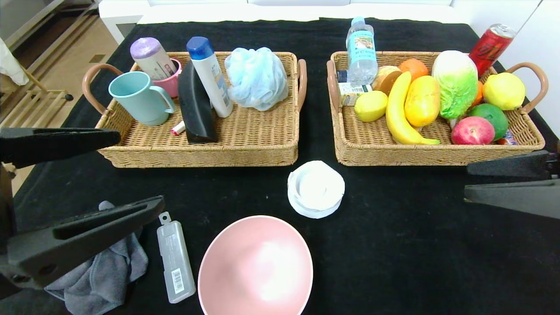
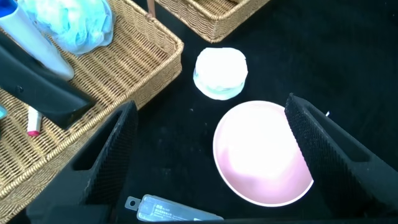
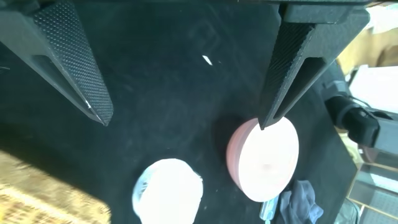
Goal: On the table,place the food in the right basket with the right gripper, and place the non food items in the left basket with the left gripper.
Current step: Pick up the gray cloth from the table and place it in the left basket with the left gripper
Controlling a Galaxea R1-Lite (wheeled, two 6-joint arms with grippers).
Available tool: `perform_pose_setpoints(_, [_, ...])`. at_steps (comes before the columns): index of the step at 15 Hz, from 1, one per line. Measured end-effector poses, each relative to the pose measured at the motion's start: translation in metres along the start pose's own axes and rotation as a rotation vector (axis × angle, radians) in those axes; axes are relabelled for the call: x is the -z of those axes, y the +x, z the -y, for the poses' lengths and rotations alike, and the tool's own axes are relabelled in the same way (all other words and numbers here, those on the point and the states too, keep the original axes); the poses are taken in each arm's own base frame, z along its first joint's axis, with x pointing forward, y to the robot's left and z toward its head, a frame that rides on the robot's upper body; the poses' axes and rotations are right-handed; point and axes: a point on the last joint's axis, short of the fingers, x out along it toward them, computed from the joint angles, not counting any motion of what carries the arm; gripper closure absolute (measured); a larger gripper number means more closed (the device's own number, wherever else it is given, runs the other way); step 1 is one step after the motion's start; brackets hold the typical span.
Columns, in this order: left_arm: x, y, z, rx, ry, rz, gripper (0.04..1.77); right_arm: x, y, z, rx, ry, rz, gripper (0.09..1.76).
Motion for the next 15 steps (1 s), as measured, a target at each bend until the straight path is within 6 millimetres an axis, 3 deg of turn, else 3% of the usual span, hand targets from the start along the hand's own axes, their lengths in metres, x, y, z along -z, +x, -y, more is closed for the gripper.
perform_pose_setpoints(7, [0.006,0.008,0.0,0.012,0.0,-0.033,0.09,0.018,-0.031,-0.001,0.057,-0.113,0.043,0.15])
perform_pose_setpoints(15, [0.002,0.006,-0.001,-0.006,-0.013,-0.031,0.09,0.023,-0.035,0.006,0.109,-0.088,0.04,0.15])
